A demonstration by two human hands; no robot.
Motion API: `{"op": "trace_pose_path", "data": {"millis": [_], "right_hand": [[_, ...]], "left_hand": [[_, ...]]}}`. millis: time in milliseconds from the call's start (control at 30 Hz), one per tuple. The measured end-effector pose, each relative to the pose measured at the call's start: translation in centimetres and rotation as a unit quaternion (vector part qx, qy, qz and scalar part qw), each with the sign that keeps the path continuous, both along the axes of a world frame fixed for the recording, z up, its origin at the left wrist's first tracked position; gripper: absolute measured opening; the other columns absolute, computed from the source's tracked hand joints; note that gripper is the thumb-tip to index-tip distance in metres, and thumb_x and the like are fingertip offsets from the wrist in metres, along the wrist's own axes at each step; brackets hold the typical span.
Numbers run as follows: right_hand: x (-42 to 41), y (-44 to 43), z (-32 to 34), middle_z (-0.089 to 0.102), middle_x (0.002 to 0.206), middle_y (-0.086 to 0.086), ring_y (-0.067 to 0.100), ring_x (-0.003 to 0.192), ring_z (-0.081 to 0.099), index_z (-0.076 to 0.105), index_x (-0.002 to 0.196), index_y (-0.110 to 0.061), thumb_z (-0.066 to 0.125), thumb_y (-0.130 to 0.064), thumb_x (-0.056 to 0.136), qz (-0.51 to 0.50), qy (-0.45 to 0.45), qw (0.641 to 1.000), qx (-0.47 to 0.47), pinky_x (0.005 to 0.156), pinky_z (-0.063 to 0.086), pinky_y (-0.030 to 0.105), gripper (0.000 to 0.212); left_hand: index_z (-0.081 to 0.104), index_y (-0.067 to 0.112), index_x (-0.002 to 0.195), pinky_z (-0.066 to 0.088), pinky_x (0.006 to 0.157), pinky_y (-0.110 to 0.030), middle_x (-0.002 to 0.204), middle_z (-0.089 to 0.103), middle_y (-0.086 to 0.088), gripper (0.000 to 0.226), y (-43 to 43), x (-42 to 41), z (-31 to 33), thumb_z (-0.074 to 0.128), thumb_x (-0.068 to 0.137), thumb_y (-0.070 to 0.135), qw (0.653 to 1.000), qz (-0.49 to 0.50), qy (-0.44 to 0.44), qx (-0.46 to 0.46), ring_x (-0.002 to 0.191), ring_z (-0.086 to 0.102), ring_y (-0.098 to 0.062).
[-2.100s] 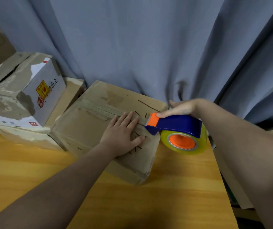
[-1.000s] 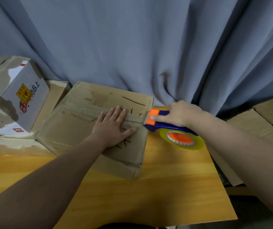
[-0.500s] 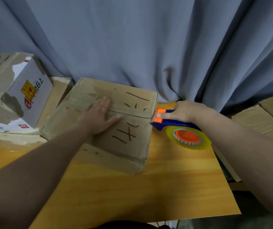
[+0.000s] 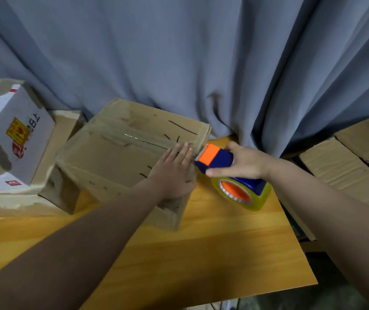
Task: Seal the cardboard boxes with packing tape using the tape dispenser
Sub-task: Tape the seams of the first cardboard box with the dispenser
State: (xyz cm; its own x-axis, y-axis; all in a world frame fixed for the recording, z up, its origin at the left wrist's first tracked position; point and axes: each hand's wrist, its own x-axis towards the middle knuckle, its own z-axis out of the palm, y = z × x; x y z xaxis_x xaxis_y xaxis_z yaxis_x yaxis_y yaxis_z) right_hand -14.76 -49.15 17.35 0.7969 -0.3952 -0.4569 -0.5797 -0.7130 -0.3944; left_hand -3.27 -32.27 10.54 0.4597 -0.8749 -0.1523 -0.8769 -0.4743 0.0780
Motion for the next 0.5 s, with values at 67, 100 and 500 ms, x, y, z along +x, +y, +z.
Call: {"op": "trace_pose_path", "data": {"millis": [67, 100, 500], "right_hand": [[-0.2, 0.2, -0.5, 0.062, 0.106, -0.003, 0.015, 0.089, 0.063, 0.03, 0.135, -0.028, 0.081, -0.058, 0.061, 0.029, -0.007, 0.999, 0.04, 0.082, 0.055, 0.036, 0.095], [-0.2, 0.2, -0.9, 0.062, 0.107, -0.002, 0.017, 0.09, 0.063, 0.021, 0.142, -0.032, 0.083, -0.048, 0.063, 0.043, -0.011, 0.998, 0.04, 0.082, 0.056, 0.038, 0.102], [-2.9, 1.0, -4.2, 0.05, 0.103, 0.0, 0.015, 0.083, 0.058, -0.016, 0.14, -0.059, 0.076, -0.034, 0.071, 0.053, -0.106, 0.993, -0.019, 0.08, 0.052, 0.034, 0.117]], "left_hand": [[-0.012, 0.012, 0.151, -0.006, 0.119, -0.034, 0.159, -0.016, -0.005, 0.085, -0.2, 1.1, 0.2, 0.038, 0.093, 0.05, 0.999, -0.03, 0.005, 0.02, 0.146, -0.014, -0.02], [-0.012, 0.013, 0.151, -0.006, 0.118, -0.034, 0.159, -0.016, -0.004, 0.086, -0.1, 1.5, 0.3, 0.039, 0.093, 0.05, 0.999, -0.036, 0.012, 0.025, 0.146, -0.015, -0.019], [-0.005, 0.017, 0.152, -0.003, 0.118, -0.037, 0.16, -0.007, 0.001, 0.075, -0.2, 0.8, -0.2, 0.037, 0.095, 0.042, 0.999, 0.01, 0.017, -0.029, 0.147, -0.007, -0.017]]}}
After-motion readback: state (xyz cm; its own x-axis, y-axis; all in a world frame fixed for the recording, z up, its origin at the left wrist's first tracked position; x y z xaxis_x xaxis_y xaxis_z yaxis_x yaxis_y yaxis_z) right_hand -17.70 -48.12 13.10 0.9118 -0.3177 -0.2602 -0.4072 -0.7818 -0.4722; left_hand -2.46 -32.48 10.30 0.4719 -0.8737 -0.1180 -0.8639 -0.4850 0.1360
